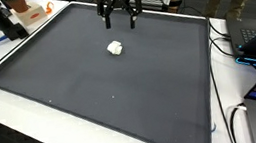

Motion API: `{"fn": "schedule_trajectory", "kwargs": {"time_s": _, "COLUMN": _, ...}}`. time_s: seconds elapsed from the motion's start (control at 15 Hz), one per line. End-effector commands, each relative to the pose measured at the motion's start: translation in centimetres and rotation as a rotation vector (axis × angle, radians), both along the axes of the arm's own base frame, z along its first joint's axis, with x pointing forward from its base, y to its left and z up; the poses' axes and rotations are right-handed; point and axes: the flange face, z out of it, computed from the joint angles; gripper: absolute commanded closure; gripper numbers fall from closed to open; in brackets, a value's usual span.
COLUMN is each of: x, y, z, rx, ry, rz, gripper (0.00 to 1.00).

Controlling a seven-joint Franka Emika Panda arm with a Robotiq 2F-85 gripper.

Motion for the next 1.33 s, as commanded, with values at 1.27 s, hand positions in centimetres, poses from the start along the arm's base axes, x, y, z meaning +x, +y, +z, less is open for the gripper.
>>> {"fn": "schedule_trajectory", "kwargs": {"time_s": 1.27, "x": 4.7, "y": -0.3, "z": 6.5, "rx": 0.015, "ry": 0.317, "rz": 0.034, "gripper": 0.00}}
